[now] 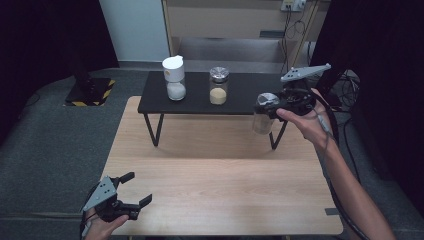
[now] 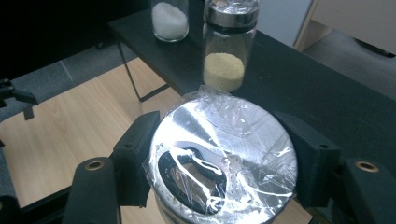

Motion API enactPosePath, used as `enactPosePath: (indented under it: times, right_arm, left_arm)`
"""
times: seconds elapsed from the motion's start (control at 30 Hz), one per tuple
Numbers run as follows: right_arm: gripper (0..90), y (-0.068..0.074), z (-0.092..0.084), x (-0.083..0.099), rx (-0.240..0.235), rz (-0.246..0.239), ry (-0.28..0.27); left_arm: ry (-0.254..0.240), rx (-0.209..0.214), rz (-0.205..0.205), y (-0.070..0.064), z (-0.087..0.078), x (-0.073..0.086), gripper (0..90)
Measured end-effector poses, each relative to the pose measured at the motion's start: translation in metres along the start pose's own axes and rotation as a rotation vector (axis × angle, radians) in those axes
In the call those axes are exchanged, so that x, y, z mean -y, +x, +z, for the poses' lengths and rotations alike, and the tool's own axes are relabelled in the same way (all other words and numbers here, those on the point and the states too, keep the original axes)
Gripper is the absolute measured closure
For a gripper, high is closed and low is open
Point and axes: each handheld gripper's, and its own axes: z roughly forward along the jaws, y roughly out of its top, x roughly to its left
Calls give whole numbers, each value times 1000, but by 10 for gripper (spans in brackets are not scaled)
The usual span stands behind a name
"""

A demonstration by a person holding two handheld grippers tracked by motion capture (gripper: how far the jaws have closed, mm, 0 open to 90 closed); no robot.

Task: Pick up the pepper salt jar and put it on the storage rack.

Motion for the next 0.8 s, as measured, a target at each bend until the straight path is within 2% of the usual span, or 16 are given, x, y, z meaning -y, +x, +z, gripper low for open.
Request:
enactPosePath:
  times: [0.33, 0.43, 0.8]
  right_arm:
    - [355, -4, 2, -7, 44, 30, -16]
    - [355, -4, 5, -10, 70, 28, -20]
    - [355, -7, 13, -16, 120, 38, -32]
  left_arm:
    - [0, 0, 0, 0, 0, 0, 8]
    - [1, 1, 1, 0, 0, 0, 8]
    - [0, 1, 3, 0, 0, 0, 8]
